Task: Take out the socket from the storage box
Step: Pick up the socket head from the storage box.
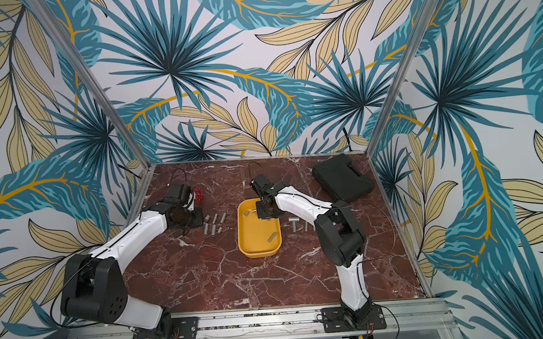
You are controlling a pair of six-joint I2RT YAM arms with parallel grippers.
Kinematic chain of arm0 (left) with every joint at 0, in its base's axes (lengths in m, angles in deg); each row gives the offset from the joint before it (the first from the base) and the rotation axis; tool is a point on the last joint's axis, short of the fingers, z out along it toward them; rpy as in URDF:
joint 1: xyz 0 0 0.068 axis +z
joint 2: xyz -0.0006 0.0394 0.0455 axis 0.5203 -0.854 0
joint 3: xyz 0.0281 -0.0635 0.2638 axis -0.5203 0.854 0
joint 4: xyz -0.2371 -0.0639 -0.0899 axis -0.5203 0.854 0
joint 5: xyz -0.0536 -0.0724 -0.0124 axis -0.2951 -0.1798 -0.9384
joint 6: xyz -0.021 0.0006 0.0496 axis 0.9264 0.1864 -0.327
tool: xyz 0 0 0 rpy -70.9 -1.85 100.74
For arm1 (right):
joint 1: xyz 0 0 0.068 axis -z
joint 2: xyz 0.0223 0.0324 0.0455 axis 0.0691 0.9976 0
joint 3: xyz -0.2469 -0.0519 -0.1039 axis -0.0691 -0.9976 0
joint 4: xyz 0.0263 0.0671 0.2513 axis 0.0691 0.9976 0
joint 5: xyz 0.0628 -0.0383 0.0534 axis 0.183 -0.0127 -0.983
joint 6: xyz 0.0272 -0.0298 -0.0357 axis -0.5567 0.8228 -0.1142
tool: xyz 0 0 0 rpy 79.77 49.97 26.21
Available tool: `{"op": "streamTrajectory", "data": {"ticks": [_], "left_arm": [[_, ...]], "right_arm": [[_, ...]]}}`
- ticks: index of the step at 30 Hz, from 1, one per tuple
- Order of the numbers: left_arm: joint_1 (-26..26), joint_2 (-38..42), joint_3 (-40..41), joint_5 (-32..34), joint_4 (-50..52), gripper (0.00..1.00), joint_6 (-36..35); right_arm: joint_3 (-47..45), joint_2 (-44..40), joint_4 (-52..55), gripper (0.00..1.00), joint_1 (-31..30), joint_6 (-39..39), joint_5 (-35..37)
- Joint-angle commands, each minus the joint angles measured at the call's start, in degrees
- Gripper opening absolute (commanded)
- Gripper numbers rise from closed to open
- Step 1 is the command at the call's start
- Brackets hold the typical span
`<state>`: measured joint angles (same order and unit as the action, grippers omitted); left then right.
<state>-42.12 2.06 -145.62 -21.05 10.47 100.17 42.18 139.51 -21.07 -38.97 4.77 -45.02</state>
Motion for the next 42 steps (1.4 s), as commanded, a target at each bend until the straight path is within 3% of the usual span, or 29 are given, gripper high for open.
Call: {"op": "streamTrajectory", "data": {"ticks": [1, 29, 42], "left_arm": [[0.3, 0.8, 1.4, -0.9, -1.6, 0.37, 0.5], [0.3, 1.1, 3.9, -1.7, -2.5, 0.37, 1.2], [0.3, 1.2, 4.1, -1.5, -2.3, 0.37, 1.1]], "right_arm": [[0.8, 1.8, 0.5, 0.29, -0.1, -2.6, 1.9], [2.3, 8.7, -1.8, 0.24, 0.0, -3.8, 3.1], [1.0, 7.2, -3.8, 0.08, 0.0, -3.2, 2.1]]}}
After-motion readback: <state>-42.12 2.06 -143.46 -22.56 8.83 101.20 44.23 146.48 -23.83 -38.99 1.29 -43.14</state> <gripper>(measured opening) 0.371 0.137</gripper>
